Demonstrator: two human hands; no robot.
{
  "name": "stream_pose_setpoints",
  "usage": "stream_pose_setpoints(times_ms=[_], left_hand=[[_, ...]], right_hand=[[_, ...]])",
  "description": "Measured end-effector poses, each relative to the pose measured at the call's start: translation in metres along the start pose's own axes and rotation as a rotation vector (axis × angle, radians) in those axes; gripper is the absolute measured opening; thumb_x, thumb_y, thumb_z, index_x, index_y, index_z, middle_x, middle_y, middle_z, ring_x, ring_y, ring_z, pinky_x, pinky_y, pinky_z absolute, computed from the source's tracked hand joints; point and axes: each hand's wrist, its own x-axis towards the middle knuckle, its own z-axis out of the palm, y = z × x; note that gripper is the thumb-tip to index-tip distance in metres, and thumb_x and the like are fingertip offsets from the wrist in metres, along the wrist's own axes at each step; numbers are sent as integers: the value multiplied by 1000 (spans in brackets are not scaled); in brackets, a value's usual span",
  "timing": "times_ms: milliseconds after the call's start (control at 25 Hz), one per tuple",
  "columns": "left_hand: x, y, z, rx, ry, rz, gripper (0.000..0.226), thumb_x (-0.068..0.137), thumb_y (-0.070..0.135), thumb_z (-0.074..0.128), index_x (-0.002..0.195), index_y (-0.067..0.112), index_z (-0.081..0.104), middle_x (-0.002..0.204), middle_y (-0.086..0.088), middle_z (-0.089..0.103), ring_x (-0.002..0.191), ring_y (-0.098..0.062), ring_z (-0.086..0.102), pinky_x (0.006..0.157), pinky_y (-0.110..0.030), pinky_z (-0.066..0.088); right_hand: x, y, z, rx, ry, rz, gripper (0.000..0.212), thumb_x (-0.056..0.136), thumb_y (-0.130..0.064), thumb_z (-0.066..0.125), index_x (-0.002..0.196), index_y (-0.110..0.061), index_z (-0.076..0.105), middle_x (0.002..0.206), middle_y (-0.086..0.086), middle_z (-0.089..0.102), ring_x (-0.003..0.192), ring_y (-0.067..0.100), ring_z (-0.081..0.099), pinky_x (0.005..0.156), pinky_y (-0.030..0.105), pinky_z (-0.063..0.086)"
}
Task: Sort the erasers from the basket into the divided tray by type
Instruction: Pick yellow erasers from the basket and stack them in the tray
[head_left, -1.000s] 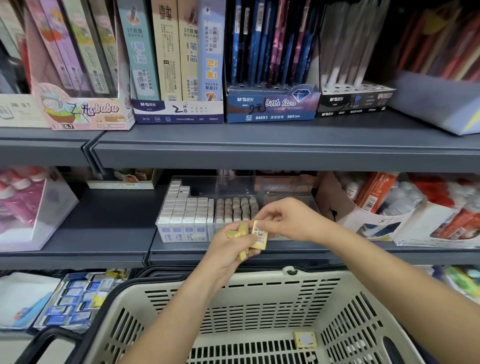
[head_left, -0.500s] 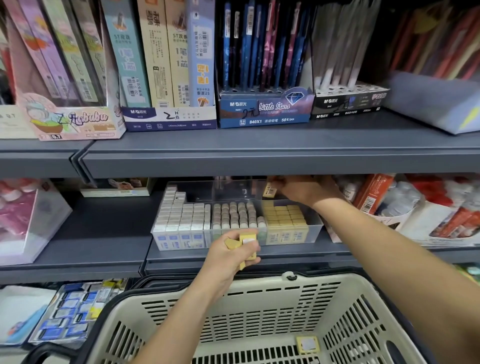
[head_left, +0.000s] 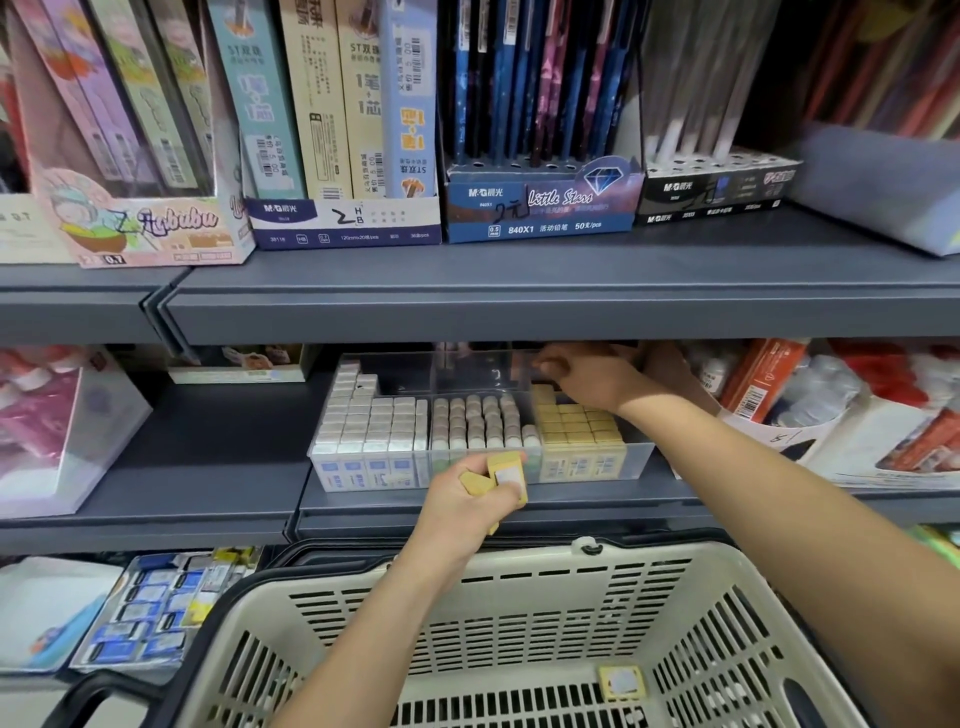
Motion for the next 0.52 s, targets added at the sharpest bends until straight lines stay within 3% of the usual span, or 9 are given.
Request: stream_pose_setpoints(times_ms=[120,240,400,520], left_hand=[[2,-2,-1,-41,28,-1,27,63,17,71,89,24,70,80,4,73,82,-18,67,87,-42,54],[3,-3,0,-70,47,16,25,75,1,72,90,19,66,76,1,71,74,-16,68,74,-32,56],[-1,0,0,-130,5,42,17,80,2,69,92,15,67,84,-5,73,78,-16,69,67,-25,55],[-4,2,-3,-218,-74,28,18,85,7,63,103,13,65,93,-6,73,86,-22,71,65,-23,55]], right_hand=[[-32,-17,-6,136,101,-51,23,92,-43,47,104,-32,63,104,-10,65,94,11,56,77,24,37],[-68,-36,-3,208,-43,-176,26,82,-54,56,97,-36,66,85,-20,62,80,-1,57,71,19,41],[-85,-39,7,344,-105,-215,6,84,-22,65,90,-21,68,77,-8,64,68,6,60,72,25,51],[-91,-35,-2,558,-120,-194,14,87,-5,60,90,-18,65,78,-6,64,69,5,62,76,22,52]])
